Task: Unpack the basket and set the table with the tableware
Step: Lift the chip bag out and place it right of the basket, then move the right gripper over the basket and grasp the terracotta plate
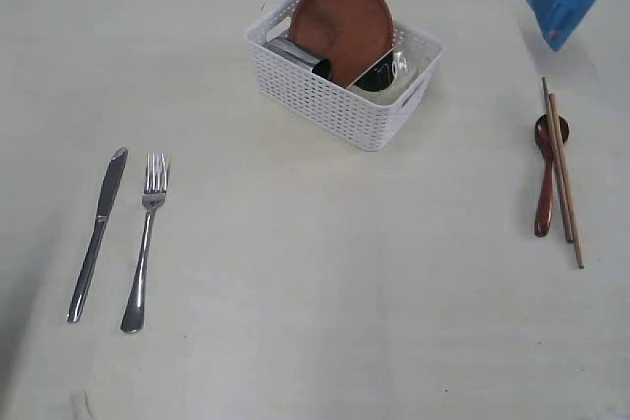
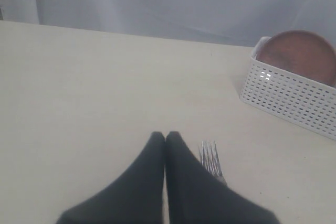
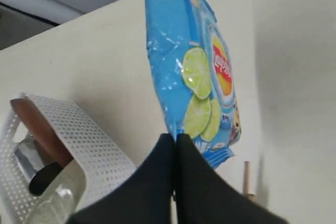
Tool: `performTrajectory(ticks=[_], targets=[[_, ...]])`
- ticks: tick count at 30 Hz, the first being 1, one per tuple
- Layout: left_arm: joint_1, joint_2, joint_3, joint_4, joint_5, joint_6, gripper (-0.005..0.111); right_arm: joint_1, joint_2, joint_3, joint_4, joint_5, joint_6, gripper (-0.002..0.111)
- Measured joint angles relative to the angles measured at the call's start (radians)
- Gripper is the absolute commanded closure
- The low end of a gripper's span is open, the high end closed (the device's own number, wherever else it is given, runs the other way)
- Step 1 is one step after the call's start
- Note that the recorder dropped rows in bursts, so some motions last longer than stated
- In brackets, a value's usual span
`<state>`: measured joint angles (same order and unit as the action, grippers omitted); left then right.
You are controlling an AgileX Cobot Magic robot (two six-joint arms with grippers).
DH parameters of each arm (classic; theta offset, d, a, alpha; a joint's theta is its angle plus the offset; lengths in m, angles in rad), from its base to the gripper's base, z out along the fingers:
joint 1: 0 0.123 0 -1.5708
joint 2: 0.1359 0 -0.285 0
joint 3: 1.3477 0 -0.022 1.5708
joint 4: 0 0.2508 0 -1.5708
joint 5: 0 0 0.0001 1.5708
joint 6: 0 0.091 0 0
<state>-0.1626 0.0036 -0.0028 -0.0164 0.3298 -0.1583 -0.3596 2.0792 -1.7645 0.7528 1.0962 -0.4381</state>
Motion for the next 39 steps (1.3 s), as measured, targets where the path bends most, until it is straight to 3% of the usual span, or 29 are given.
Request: performTrajectory(ticks=[8,10,15,22,26,29,31,36,39], targets=[[0.000,0.000,0.000,0.000,0.000,0.000,0.107,-0.158,0.009,0.152,0.000,-0.061,0.000,0.107],[0.000,0.000,0.000,0.000,0.000,0.000,0.107,-0.185,0.010,0.181,0.008,-0.070,0.000,0.095],[0.000,0.000,0.000,0.000,0.000,0.000,0.107,-0.202,0.010,0.203,0.054,-0.079,0.002,0.054],[0.000,0.000,0.000,0.000,0.000,0.000,0.107,-0.202,0.010,0.165,0.240,-0.032,-0.080,0.062],[0.000,0.000,0.000,0.000,0.000,0.000,0.107,-0.188,0.010,0.019,0.402,0.075,-0.113,0.062],[0.000,0.000,0.000,0.000,0.000,0.000,0.107,-0.098,0.010,-0.062,0.503,0.100,-0.141,0.062],[0.000,0.000,0.000,0.000,0.000,0.000,0.107,0.016,0.010,-0.112,0.496,0.104,-0.146,0.062],[0.000,0.000,0.000,0.000,0.000,0.000,0.107,0.305,0.011,-0.164,0.223,0.051,-0.148,0.062],[0.000,0.000,0.000,0.000,0.000,0.000,0.107,0.393,0.011,-0.186,0.126,0.003,-0.122,0.062]])
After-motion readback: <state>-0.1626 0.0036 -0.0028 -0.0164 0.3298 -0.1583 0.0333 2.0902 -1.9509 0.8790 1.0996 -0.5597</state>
